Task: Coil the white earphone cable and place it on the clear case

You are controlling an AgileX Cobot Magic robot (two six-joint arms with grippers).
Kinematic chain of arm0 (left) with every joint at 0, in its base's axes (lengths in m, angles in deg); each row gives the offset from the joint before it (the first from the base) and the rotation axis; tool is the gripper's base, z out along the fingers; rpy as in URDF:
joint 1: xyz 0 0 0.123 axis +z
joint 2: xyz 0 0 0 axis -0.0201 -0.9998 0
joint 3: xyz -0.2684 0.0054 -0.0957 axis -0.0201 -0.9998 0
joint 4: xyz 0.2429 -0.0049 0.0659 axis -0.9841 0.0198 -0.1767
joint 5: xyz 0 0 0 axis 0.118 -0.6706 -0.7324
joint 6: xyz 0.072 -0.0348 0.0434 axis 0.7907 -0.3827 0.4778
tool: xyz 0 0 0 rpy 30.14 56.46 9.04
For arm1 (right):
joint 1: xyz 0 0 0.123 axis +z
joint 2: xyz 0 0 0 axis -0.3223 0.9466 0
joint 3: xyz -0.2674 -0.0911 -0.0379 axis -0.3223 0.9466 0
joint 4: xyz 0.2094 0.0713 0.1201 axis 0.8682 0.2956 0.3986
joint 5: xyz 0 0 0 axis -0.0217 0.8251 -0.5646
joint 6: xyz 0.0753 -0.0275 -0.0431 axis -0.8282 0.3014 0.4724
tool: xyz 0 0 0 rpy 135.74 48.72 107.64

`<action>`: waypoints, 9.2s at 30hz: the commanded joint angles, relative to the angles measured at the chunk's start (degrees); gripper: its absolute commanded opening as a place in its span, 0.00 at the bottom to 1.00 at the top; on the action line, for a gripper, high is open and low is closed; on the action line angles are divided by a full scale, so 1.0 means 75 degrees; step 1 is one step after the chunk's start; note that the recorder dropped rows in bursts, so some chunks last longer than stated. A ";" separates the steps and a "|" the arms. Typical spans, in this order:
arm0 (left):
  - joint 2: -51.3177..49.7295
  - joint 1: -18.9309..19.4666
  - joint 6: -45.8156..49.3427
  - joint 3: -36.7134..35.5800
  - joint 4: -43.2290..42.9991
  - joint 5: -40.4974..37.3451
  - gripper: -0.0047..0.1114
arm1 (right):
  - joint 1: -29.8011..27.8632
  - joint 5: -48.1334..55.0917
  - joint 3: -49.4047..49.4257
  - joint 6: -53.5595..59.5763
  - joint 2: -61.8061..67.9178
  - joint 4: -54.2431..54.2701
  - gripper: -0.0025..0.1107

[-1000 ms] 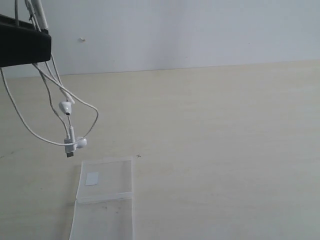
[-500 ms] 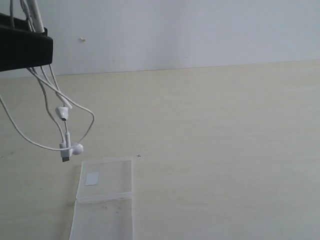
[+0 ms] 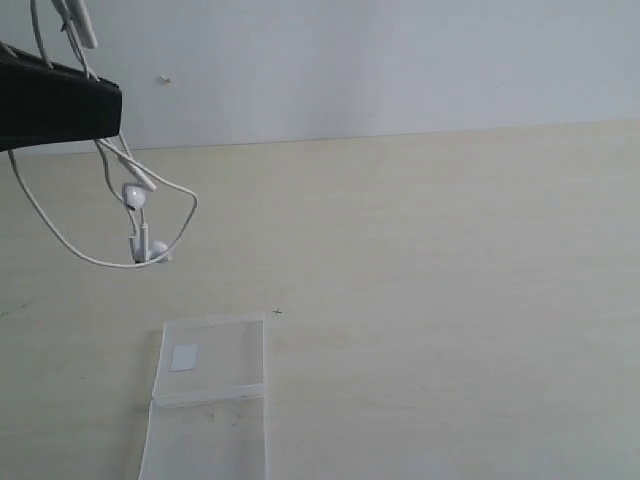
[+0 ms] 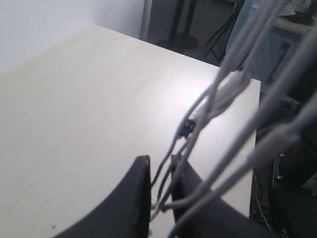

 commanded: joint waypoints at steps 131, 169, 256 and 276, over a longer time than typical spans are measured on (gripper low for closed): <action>0.1304 0.0004 -0.0605 0.0045 -0.1379 0.1536 0.04 | -0.0015 0.3050 0.2097 -0.1634 -0.1429 -0.2432 0.68; 0.1303 0.0004 -0.1092 0.0045 -0.2341 0.0239 0.04 | -0.0015 0.5626 0.2099 -0.2038 -0.1946 -0.1985 0.40; -0.2334 -0.0985 0.4905 -0.4498 0.3963 0.2820 0.04 | -0.0015 0.8695 0.2099 -0.0625 -0.2163 0.0205 0.22; -0.2426 -0.0985 0.4155 -0.4498 0.3676 0.3082 0.04 | -0.0015 0.8695 0.2099 -0.0625 -0.2163 0.0232 0.22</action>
